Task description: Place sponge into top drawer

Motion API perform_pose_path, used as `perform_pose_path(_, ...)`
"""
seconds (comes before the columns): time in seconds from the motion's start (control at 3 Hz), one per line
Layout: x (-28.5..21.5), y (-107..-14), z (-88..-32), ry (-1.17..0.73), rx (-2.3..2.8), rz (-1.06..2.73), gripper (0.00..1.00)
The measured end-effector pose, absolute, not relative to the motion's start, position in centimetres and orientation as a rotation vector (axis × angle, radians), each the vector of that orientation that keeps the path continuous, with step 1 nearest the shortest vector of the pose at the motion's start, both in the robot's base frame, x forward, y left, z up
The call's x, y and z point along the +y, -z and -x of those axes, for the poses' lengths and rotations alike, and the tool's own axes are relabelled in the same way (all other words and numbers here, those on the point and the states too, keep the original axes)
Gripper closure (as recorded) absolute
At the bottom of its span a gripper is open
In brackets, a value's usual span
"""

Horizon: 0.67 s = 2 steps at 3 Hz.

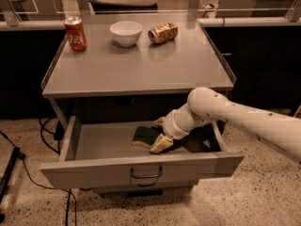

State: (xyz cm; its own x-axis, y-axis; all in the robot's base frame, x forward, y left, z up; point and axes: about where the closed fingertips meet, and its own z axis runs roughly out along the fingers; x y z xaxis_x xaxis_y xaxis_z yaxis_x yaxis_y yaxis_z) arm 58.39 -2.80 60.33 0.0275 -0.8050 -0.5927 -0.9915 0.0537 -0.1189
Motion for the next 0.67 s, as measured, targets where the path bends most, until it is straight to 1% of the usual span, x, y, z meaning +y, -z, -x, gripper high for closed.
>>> perform_pose_path(0.33,-2.55,-60.79,-58.39,-0.464,1.814,1.800,0.00)
perform_pose_path(0.67,-2.55,-60.79,-58.39,-0.464,1.814,1.800,0.00)
